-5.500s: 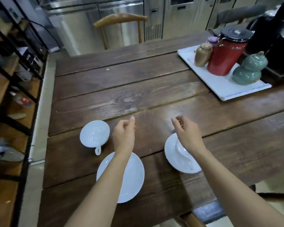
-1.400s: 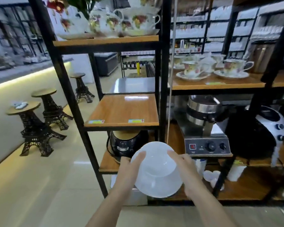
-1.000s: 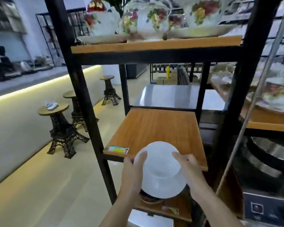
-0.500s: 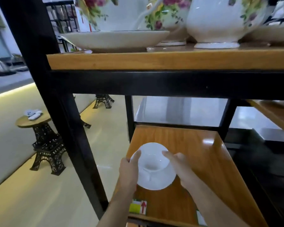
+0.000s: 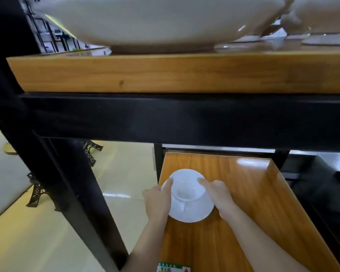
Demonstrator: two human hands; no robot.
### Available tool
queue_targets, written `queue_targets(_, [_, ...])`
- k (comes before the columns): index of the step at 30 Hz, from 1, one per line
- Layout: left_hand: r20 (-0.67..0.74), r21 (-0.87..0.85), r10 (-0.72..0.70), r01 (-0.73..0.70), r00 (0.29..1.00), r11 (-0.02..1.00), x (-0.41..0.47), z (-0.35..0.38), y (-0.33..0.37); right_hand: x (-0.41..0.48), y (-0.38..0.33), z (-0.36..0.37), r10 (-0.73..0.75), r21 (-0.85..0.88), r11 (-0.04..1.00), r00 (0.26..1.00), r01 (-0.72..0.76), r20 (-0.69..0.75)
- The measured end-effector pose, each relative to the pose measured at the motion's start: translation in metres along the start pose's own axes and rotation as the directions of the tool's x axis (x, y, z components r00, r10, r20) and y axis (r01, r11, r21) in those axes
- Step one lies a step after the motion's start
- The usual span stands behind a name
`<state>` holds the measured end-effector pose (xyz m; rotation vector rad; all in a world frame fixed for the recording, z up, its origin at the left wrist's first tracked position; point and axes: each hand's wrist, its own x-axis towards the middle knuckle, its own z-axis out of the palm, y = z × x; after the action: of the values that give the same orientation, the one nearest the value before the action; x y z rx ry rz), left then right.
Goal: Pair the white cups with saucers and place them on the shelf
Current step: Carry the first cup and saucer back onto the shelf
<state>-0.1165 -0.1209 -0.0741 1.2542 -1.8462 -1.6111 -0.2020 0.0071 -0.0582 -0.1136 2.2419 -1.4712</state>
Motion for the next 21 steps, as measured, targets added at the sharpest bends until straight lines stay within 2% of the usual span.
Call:
queue_targets(4, [0.005,0.076,0.009,-0.01,1.0,0.997,0.001,0.002,0.003,0.001,0.0,-0.003,0.007,-0.021,1.0,1.0,-0.007,0.011])
queue_targets(6, [0.002,0.112,0.024,-0.024,1.0,0.993,-0.001,-0.001,0.006,0.0,-0.001,-0.006,-0.019,-0.091,0.996,0.999,0.017,-0.029])
queue_targets(9, [-0.011,0.178,0.085,-0.082,0.996,0.981,-0.009,-0.009,0.01,-0.01,-0.002,-0.017,-0.126,-0.195,0.976,0.985,0.101,-0.115])
queue_targets(11, [-0.032,0.211,0.185,-0.175,0.982,0.962,-0.019,-0.017,0.009,-0.022,-0.001,-0.027,-0.224,-0.268,0.946,0.966,0.184,-0.131])
queue_targets(16, [0.034,0.366,0.46,-0.44,0.887,0.82,-0.063,-0.031,0.005,-0.06,0.015,-0.052,-0.393,-0.386,0.848,0.919,0.364,0.003])
queue_targets(21, [0.126,0.444,0.604,-0.589,0.787,0.675,-0.122,-0.035,0.0,-0.107,0.043,-0.078,-0.481,-0.503,0.74,0.874,0.446,0.067])
